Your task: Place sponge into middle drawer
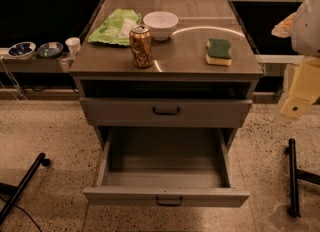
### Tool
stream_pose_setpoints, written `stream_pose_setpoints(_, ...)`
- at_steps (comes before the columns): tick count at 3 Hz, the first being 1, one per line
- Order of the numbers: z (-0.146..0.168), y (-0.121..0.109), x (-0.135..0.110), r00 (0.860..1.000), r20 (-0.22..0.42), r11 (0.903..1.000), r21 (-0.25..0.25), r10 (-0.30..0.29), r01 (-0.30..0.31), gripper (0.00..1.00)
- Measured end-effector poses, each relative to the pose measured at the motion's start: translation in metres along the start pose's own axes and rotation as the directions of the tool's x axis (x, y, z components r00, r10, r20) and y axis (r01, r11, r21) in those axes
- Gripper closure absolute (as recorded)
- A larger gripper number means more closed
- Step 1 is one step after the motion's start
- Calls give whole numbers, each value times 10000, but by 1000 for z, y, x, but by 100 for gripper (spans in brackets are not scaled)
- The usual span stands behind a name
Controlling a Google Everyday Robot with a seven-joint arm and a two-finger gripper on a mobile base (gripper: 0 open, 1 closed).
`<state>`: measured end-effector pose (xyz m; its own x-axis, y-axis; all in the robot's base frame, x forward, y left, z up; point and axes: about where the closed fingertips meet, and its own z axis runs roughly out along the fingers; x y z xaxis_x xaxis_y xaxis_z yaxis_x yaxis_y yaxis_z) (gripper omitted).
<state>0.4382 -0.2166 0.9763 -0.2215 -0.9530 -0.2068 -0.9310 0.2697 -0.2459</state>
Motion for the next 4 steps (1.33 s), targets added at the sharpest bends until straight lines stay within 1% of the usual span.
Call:
stream_pose_setpoints(1,2,-7,-2,9999,140,10000,59,43,-43,0)
stream_pose_setpoints(2,18,-59,-14,9922,1200,9986,349,345,-389,0)
stream_pose_setpoints(3,43,-137,-39,9467,2974,9866,647,1241,-1497,0)
stream_pose_setpoints(4,62,-202,-47,8557,4480,9379,952,2589,-3337,0)
